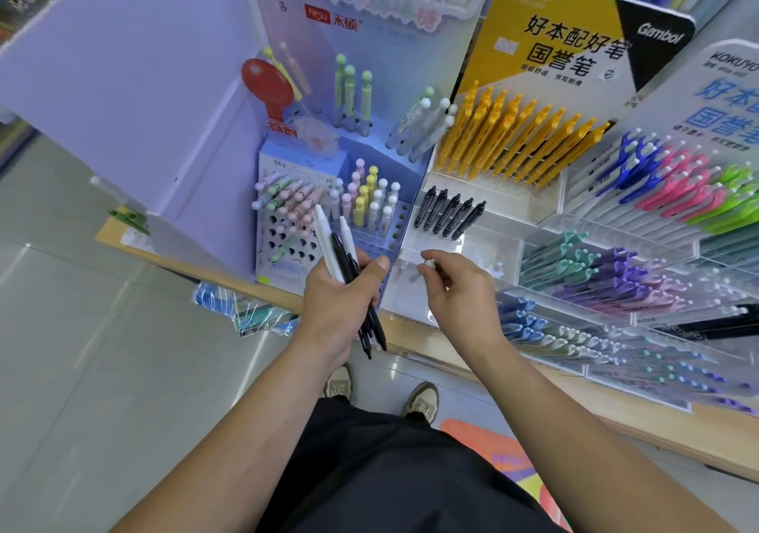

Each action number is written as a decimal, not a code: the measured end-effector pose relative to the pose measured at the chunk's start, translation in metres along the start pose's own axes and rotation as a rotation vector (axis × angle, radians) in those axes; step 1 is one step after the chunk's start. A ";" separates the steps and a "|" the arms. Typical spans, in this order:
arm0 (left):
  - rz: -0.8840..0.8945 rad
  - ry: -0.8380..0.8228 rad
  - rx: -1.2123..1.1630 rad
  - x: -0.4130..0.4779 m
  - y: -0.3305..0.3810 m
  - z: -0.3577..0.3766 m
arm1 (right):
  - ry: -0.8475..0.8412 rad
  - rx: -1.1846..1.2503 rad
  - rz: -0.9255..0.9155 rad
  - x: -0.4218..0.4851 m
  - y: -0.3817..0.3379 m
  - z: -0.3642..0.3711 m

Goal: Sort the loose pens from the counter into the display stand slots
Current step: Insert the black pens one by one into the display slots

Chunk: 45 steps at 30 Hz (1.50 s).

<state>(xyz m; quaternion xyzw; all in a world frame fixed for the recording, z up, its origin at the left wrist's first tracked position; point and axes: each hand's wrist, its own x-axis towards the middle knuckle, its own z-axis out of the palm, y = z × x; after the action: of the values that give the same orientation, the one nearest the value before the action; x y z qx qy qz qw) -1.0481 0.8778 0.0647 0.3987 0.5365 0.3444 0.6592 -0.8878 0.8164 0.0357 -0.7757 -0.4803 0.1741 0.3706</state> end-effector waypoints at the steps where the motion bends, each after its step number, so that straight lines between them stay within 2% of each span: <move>1: -0.002 0.002 -0.004 -0.001 0.000 0.000 | 0.012 0.015 0.007 0.000 -0.001 0.000; 4: -0.012 -0.003 -0.015 -0.002 0.000 0.000 | 0.017 0.070 0.074 0.003 -0.001 0.003; 11: 0.008 -0.030 0.007 -0.002 -0.006 -0.004 | 0.026 -0.008 0.051 0.000 0.005 -0.004; 19: -0.041 -0.044 0.046 -0.002 -0.010 0.003 | -0.060 -0.043 0.159 0.001 0.004 0.012; 26: -0.061 -0.082 0.054 -0.001 -0.006 0.001 | -0.166 -0.205 -0.012 0.018 0.003 0.017; 28: -0.065 -0.103 0.053 -0.002 -0.005 0.003 | -0.182 -0.201 -0.011 0.019 0.003 0.016; 32: -0.066 -0.156 0.046 -0.003 -0.001 0.007 | -0.191 -0.150 0.128 0.009 -0.004 0.006; 35: -0.097 -0.205 -0.032 -0.004 0.005 0.017 | -0.115 0.080 0.276 -0.001 -0.015 -0.022; 36: -0.110 -0.210 -0.063 -0.004 0.006 0.021 | -0.163 0.222 0.340 -0.004 -0.020 -0.033; 38: -0.126 -0.220 -0.106 -0.003 0.009 0.031 | -0.403 0.479 0.443 -0.010 -0.034 -0.055; 40: -0.127 -0.227 -0.120 -0.003 0.012 0.042 | -0.579 0.610 0.472 -0.017 -0.038 -0.067; 41: -0.127 -0.230 -0.130 -0.003 0.013 0.047 | -0.565 0.628 0.467 -0.018 -0.038 -0.070; 45: -0.148 -0.255 -0.201 -0.006 0.019 0.066 | -0.340 0.518 0.450 -0.021 -0.030 -0.075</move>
<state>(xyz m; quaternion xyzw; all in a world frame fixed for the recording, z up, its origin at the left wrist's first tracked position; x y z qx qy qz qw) -0.9845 0.8707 0.0914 0.3307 0.4395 0.2934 0.7819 -0.8691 0.7753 0.1062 -0.7026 -0.2926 0.4927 0.4218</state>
